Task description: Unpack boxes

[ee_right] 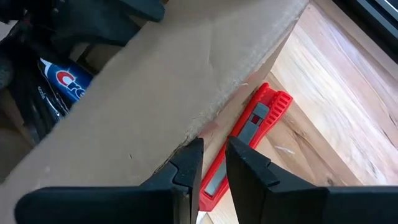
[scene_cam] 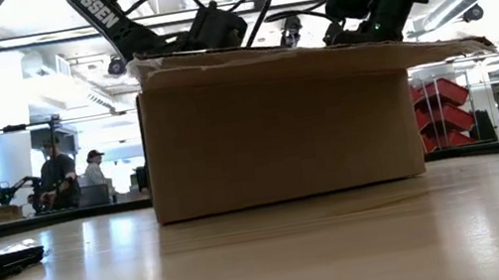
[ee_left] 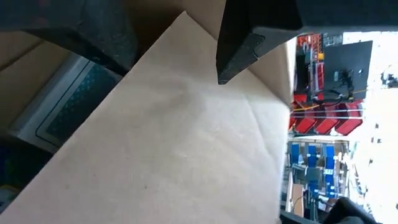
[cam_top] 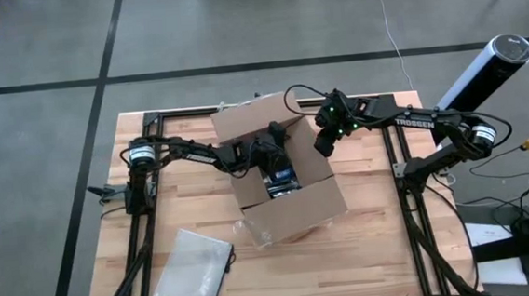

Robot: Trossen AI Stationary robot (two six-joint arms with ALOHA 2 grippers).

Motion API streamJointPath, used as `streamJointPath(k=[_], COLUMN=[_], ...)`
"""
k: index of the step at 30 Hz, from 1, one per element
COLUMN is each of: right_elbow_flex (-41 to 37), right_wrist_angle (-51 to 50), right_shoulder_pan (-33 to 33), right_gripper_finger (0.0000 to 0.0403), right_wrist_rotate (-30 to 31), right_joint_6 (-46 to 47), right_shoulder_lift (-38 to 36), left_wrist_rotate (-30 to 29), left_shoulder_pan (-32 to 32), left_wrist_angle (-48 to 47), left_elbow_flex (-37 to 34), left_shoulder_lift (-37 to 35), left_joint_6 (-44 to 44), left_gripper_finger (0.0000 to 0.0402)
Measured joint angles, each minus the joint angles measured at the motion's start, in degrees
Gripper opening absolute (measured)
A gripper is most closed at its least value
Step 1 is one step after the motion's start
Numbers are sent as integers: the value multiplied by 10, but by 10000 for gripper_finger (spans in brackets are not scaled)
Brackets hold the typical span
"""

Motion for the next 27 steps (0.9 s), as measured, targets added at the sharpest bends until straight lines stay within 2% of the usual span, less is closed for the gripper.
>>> streamJointPath(k=[11,13,23,27], right_elbow_flex=[-1,0,0,0], right_wrist_angle=[11,12,39,47], right_shoulder_pan=[1,5,32,45], right_gripper_finger=[49,49,67,64], right_wrist_rotate=[-10,-14,-21,-16], right_joint_6=[4,6,10,16], right_shoulder_lift=[0,1,0,1], left_wrist_rotate=[-14,3,16,19], left_shoulder_pan=[-5,-7,-19,-18], left_wrist_angle=[3,29,111,111], left_elbow_flex=[0,3,3,3], left_shoulder_lift=[-29,-35,-61,-60], left_joint_6=[-4,-10,-1,2], left_gripper_finger=[166,162,157,151])
